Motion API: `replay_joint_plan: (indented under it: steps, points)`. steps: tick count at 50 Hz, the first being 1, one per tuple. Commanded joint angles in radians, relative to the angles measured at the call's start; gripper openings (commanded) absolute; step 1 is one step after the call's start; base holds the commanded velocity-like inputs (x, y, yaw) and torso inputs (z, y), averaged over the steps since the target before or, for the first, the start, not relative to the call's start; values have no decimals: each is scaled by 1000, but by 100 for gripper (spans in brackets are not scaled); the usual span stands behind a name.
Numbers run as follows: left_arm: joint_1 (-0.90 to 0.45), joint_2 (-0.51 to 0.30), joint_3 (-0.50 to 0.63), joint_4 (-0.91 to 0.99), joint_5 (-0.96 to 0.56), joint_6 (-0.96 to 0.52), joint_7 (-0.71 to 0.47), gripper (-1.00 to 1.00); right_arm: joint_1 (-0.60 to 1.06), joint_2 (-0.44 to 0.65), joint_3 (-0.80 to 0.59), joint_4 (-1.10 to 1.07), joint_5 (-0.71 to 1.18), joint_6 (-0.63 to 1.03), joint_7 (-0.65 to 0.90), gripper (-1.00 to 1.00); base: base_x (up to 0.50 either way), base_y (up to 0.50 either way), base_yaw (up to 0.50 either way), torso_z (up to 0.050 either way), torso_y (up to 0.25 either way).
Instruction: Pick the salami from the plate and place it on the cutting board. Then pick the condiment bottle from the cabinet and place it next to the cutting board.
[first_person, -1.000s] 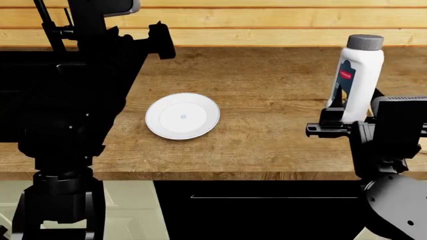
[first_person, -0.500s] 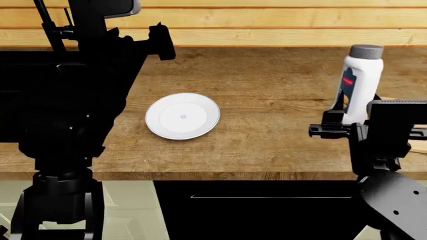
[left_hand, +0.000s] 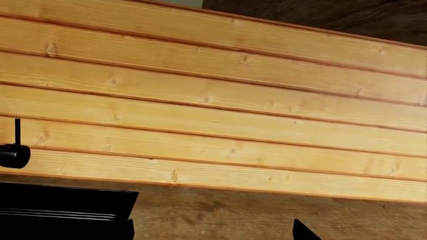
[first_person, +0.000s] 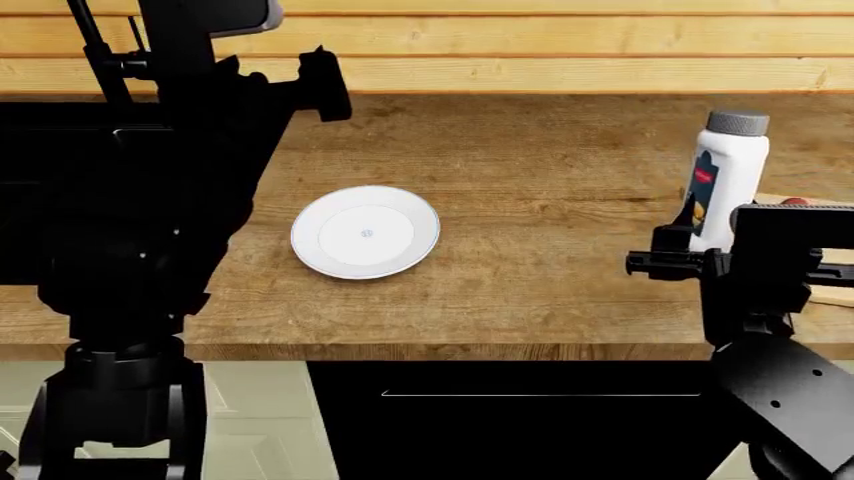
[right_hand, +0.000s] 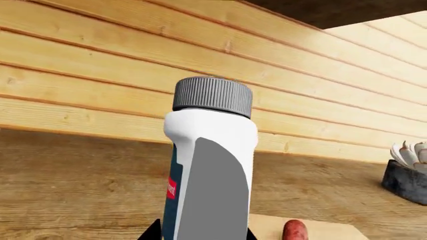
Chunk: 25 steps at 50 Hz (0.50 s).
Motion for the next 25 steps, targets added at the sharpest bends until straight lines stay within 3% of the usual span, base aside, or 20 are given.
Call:
replay_joint_plan:
  steps: [1, 25]
  points:
    - [-2, -4, 7, -1, -5, 3, -2, 100, 16, -33, 7, 79, -42, -12, -17, -100, 0, 0, 0, 0, 0]
    - [3, -10, 15, 0, -19, 12, -8, 100, -17, -52, 11, 140, -65, -52, -14, -100, 0, 0, 0, 0, 0]
